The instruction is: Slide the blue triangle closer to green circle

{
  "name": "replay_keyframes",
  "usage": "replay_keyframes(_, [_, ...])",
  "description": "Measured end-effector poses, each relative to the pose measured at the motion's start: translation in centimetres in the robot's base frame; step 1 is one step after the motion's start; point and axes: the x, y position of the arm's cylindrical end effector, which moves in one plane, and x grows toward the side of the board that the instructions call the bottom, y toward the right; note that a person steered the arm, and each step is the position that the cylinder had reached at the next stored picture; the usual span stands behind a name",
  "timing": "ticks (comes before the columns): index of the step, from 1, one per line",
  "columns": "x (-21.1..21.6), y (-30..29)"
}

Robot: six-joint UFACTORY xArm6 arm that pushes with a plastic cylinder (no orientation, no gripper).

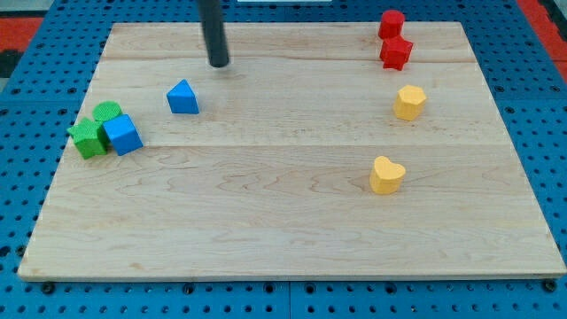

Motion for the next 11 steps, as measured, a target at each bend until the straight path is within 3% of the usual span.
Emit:
replay_keyframes(1, [3.3,-1.2])
replay_keyframes(3, [3.6,-6.5])
replay_keyframes(5, [3.5,-5.9])
replay_keyframes(7, [2.9,-1.6])
replay_keyframes(8, [6.5,-4.9])
replay_keyframes(9, [7.8,-4.5])
replay_keyframes(11, [8.0,-5.6])
